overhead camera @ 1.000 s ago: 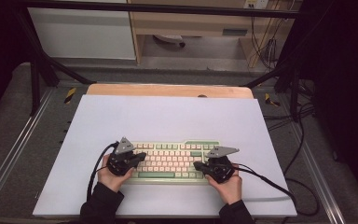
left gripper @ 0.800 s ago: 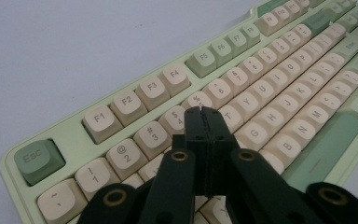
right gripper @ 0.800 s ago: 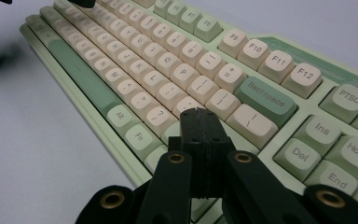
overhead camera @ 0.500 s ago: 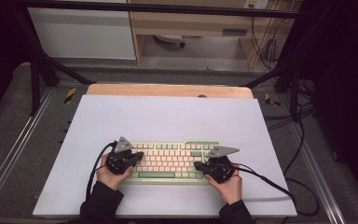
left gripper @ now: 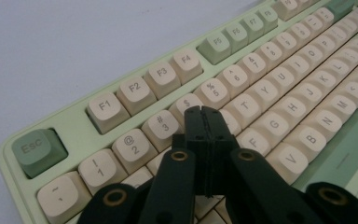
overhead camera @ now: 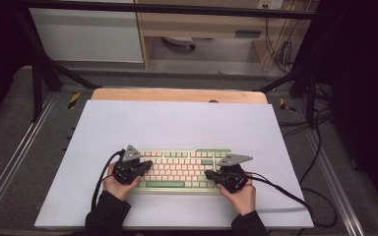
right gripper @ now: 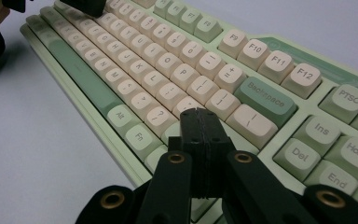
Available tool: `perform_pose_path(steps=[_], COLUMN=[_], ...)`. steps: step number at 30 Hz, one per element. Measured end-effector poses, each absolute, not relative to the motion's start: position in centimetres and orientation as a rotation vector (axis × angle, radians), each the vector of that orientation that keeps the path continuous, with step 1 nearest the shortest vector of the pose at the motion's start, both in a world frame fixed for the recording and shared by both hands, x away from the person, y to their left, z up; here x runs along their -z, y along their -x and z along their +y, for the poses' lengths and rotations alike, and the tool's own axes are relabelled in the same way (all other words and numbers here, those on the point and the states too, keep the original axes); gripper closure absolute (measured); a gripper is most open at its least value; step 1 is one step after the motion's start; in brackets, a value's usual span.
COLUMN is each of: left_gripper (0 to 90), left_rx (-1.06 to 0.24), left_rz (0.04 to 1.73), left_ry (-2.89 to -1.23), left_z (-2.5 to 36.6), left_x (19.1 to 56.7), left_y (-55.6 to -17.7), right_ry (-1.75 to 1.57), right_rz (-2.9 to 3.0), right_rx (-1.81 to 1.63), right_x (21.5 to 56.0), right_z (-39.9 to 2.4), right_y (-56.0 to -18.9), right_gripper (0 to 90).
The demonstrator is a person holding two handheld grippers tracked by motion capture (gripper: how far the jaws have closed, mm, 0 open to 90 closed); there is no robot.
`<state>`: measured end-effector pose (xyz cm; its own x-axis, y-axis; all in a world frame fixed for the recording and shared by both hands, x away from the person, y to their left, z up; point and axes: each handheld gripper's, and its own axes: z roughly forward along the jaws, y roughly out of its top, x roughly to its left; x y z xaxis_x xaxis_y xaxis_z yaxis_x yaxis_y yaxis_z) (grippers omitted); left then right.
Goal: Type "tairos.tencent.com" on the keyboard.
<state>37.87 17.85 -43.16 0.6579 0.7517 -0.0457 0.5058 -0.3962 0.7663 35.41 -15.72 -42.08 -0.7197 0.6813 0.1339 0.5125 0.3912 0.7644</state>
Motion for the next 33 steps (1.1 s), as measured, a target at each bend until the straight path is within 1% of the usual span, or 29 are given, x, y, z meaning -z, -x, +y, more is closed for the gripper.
perform_pose_path(steps=[16, 33], left_gripper=[90.0, 90.0], left_rx=[-0.388, -0.375], left_rz=[0.938, 0.943], left_ry=[-2.079, -2.062], left_z=[18.2, 20.2], left_x=[42.2, 41.9], left_y=[-36.9, -35.5], right_ry=[-1.063, -1.067], right_rz=[2.445, 2.441], right_rx=[-1.246, -1.286], right_x=[42.0, 41.7], right_z=[-15.7, -15.4], right_y=[-35.3, -35.3], right_gripper=[90.0, 90.0])
